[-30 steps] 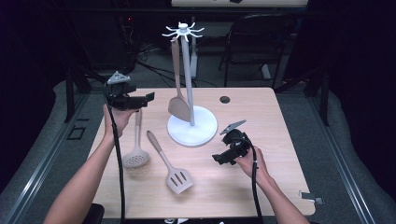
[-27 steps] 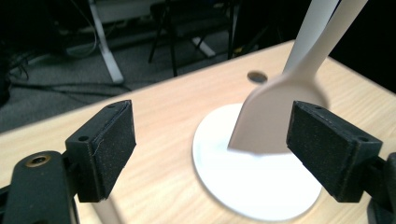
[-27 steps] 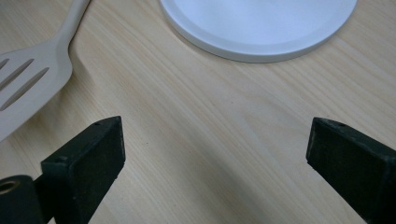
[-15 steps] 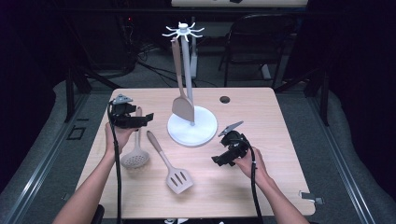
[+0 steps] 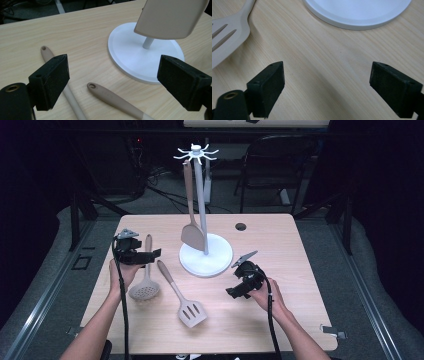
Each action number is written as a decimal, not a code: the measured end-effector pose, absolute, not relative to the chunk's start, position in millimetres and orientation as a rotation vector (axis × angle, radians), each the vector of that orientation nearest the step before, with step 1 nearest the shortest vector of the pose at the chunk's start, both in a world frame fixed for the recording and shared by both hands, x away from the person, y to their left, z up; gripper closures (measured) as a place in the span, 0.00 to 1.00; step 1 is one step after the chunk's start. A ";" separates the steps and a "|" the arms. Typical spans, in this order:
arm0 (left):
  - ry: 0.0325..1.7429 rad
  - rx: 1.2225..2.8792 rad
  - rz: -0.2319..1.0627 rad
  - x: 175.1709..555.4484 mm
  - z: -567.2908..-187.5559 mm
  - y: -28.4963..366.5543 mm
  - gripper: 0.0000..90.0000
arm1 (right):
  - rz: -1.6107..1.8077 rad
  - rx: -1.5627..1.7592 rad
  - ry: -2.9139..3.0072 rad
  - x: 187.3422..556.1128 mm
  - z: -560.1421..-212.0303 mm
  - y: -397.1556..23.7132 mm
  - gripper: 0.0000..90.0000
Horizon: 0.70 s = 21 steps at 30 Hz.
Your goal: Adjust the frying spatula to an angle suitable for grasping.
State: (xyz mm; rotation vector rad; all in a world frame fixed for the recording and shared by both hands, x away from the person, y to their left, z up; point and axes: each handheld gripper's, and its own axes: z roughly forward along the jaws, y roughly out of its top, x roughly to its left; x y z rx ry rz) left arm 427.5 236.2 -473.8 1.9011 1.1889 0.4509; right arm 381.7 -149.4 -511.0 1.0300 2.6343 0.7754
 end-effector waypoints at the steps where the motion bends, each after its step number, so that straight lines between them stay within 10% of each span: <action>1: 1.195 1.898 0.445 426.7 -475.3 236.6 0.11 | 0.766 1.031 2.639 381.3 -510.4 -148.6 0.16; 8: 1.259 1.897 0.412 420.1 -485.9 238.1 0.11 | 0.793 1.049 2.654 378.9 -509.8 -144.7 0.40; 13: 1.284 1.879 0.397 413.2 -489.5 236.6 0.13 | 0.930 0.953 2.666 368.4 -498.6 -135.4 0.96; 21: 1.308 1.895 0.374 404.5 -494.5 231.8 0.12 | 1.057 0.822 2.757 344.7 -492.9 -102.9 1.00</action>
